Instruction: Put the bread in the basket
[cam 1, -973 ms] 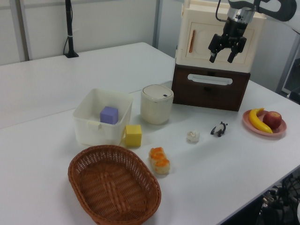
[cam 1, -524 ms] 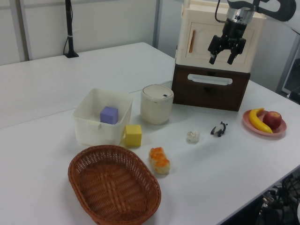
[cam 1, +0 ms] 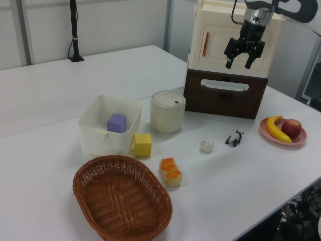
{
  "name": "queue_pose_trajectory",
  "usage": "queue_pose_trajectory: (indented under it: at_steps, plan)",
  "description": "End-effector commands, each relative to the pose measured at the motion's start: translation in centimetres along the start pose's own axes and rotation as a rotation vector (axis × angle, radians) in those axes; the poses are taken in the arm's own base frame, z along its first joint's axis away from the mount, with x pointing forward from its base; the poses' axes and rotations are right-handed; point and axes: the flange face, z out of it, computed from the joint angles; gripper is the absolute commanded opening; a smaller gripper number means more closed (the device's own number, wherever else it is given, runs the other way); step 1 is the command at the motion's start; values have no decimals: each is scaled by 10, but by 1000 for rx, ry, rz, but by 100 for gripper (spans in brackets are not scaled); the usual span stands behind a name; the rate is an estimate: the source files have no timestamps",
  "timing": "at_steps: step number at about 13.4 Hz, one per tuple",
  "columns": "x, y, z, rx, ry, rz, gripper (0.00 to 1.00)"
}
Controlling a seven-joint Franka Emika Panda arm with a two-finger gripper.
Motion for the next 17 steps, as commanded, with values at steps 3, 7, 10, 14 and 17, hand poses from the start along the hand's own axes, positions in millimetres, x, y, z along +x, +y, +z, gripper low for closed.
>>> queue_pose_trajectory:
  at_steps: [3,7,10,14,17]
  plan:
    - [-10,-1,-6,-57,-24,-28,100]
    - [-8,1,1,-53,-37,-39,100]
    - [-7,-1,7,-53,-47,-44,100]
    - [-4,-11,18,-48,-64,-50,100]
    - [6,-31,42,-60,-57,-88,100]
